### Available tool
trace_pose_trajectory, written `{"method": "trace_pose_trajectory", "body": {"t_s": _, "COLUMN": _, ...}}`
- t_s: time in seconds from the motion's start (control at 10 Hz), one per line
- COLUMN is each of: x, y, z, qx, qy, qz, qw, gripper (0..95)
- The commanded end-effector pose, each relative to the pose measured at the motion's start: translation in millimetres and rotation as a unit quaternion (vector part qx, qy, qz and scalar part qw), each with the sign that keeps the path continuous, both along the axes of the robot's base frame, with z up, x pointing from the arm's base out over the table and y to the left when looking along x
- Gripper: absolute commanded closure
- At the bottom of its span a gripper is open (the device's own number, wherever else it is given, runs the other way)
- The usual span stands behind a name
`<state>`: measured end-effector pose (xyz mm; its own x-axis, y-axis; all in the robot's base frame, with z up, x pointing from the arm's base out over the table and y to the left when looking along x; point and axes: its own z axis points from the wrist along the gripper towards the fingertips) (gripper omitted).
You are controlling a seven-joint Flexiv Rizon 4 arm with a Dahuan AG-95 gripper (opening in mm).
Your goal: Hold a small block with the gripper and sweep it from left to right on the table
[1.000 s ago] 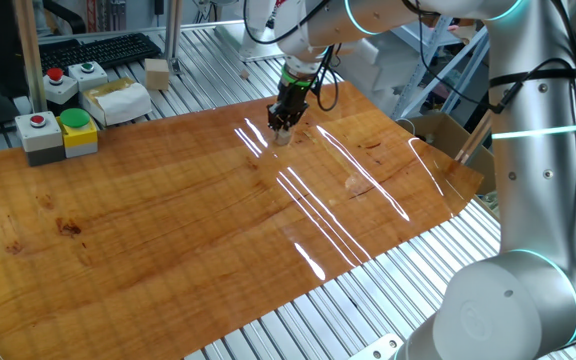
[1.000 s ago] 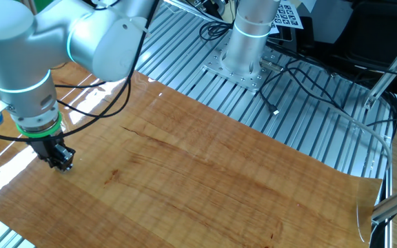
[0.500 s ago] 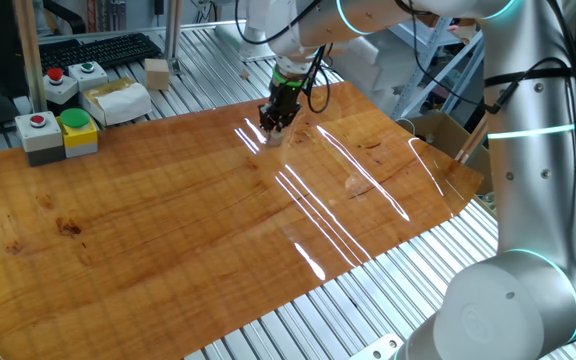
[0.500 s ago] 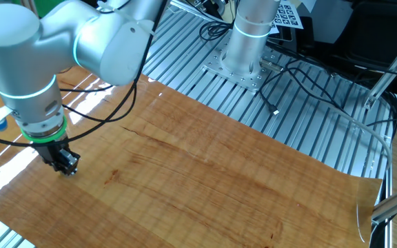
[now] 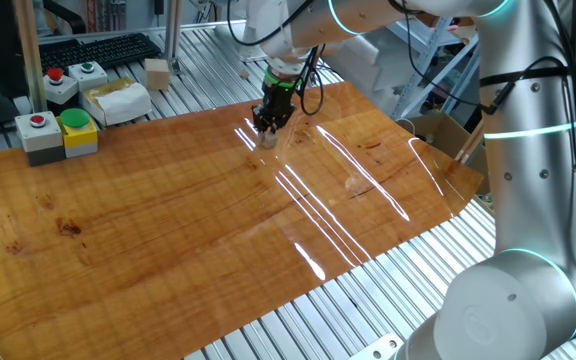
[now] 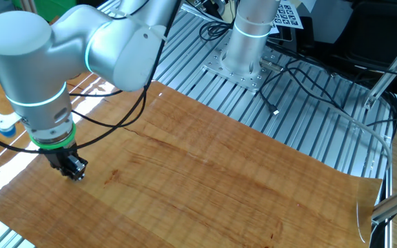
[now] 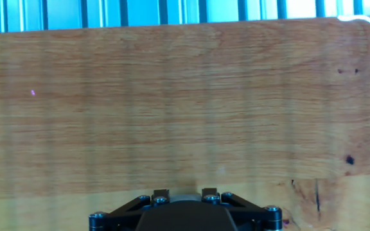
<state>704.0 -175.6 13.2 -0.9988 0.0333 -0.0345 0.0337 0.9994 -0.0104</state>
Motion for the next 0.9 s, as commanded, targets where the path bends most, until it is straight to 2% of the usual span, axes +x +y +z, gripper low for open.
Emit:
{"method": "trace_pose_trajectory", "body": {"t_s": 0.1, "x": -0.2, "y": 3.4, "z": 2.5, "qx": 0.001, "qy": 0.0, "qz": -0.001, "qw": 1.0, "gripper": 95.0}}
{"method": "trace_pose_trajectory", "body": {"t_s": 0.5, "x": 0.2, "y": 4.3, "z": -0.4, "qx": 0.001, "qy": -0.001, "qz": -0.003, "qw": 1.0, "gripper": 95.0}}
{"method": "trace_pose_trajectory", "body": {"t_s": 0.6, "x": 0.2, "y": 6.3, "z": 2.8, "qx": 0.003, "qy": 0.001, "qz": -0.004, "qw": 1.0, "gripper": 95.0}}
{"method": "trace_pose_trajectory", "body": {"t_s": 0.9, "x": 0.1, "y": 8.0, "z": 0.3, "qx": -0.002, "qy": -0.002, "qz": -0.005, "qw": 1.0, "gripper": 95.0}}
